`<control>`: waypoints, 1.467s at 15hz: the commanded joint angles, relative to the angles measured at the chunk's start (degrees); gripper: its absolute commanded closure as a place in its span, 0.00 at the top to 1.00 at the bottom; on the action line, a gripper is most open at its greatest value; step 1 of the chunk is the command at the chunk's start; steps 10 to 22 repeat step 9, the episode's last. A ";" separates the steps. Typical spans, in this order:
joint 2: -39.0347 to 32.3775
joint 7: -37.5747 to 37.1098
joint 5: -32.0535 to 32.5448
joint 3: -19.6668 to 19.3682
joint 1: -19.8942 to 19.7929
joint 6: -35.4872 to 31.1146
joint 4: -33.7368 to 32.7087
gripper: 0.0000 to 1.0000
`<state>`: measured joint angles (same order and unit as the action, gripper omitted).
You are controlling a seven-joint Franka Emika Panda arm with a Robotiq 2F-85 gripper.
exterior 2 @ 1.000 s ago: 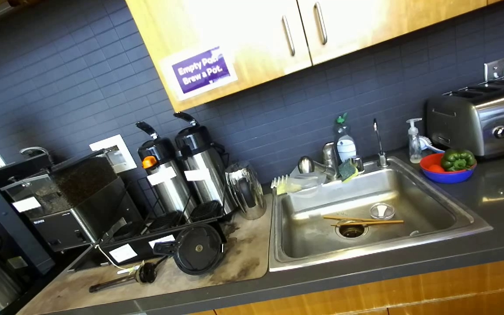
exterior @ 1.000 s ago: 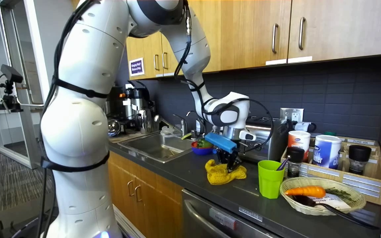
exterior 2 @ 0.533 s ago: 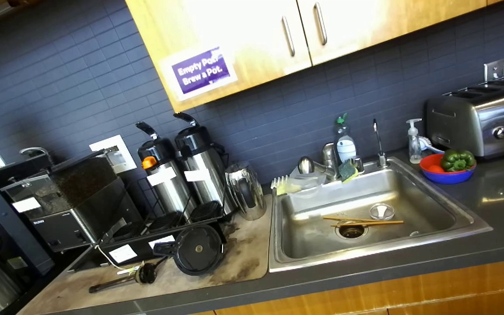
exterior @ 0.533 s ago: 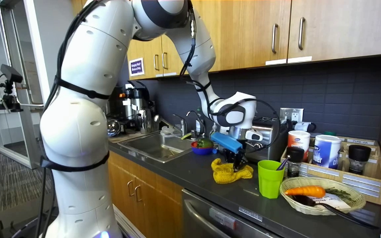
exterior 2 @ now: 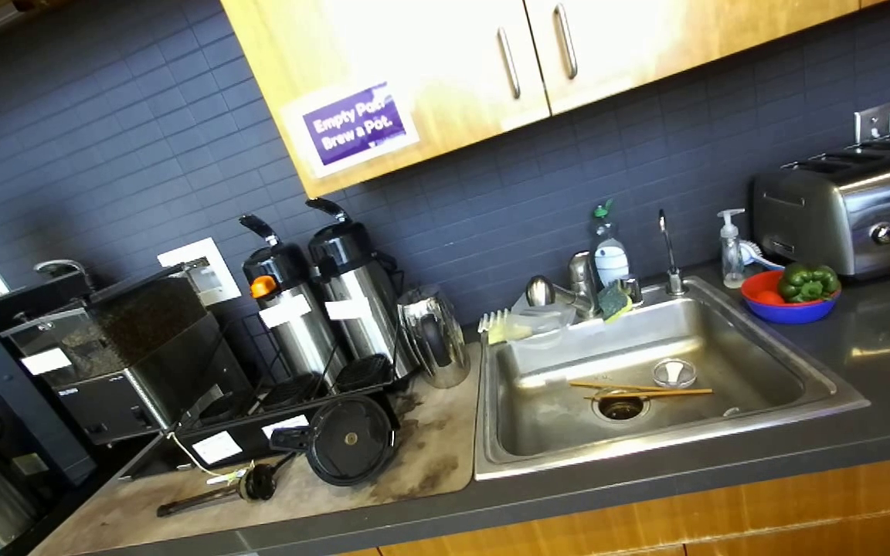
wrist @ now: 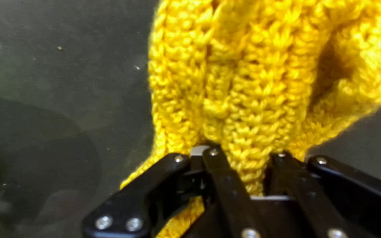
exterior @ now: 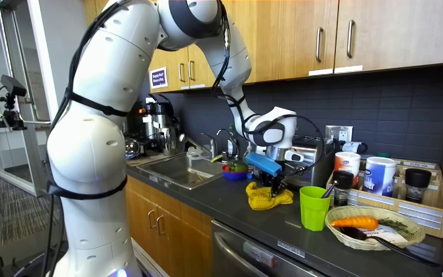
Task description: Use the yellow towel to wipe the kitchen counter surface
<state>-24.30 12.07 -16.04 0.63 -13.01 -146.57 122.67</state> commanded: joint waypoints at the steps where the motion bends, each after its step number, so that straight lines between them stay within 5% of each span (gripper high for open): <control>1: -0.04 -0.03 -0.01 -0.09 0.16 0.33 -0.22 0.26; 22: -0.17 -0.03 -0.02 -0.08 0.17 0.69 -0.49 0.26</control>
